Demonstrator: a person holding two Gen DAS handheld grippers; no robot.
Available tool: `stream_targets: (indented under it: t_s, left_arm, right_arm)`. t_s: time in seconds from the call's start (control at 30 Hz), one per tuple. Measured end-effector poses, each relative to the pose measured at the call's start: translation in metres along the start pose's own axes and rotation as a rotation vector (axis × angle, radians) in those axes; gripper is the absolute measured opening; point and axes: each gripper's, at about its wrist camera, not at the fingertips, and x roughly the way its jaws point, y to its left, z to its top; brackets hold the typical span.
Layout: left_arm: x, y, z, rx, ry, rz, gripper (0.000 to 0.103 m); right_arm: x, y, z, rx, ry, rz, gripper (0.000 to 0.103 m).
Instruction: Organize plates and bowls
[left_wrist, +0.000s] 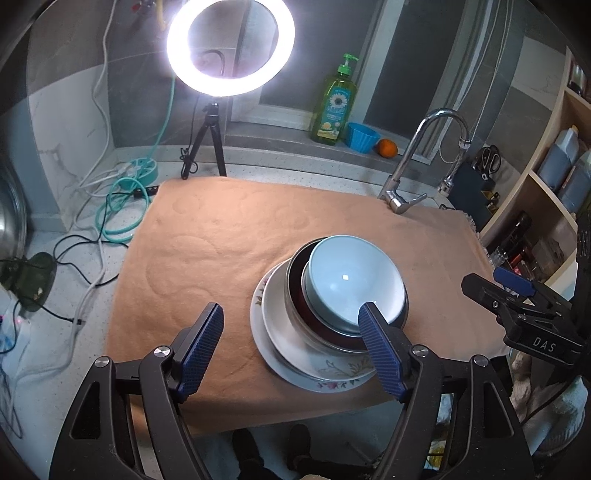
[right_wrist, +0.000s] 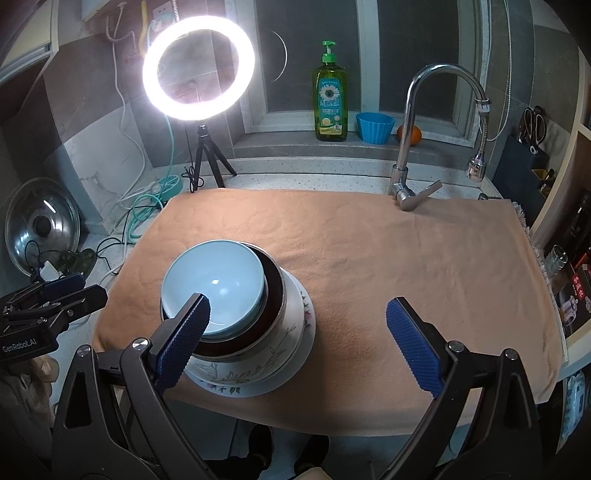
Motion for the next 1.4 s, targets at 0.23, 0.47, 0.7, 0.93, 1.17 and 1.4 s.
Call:
stream_targets:
  t_s: [0.23,0.47,0.7,0.93,1.17,1.4]
  left_arm:
    - [0.0,-0.006,0.001,0.015,-0.004,-0.002,0.076]
    - [0.001,-0.006,0.003,0.016,-0.007,0.0,0.076]
    - [0.001,-0.006,0.004,0.016,-0.007,0.002,0.076]
    - [0.001,-0.003,0.007,0.008,-0.009,0.007,0.076]
    - [0.002,-0.003,0.008,0.011,-0.008,0.009,0.076]
    - [0.003,-0.004,0.01,0.018,-0.008,0.013,0.076]
  right_arm:
    - [-0.003,0.002,0.0,-0.013,-0.011,-0.002,0.098]
    - [-0.002,0.003,0.001,-0.012,-0.008,-0.002,0.098]
    - [-0.001,0.003,0.001,-0.014,-0.01,-0.001,0.098]
    - [0.002,0.004,0.004,-0.022,-0.01,0.001,0.098]
    - [0.004,0.005,0.007,-0.022,-0.01,0.004,0.098]
    - [0.004,0.005,0.007,-0.024,-0.011,0.004,0.098]
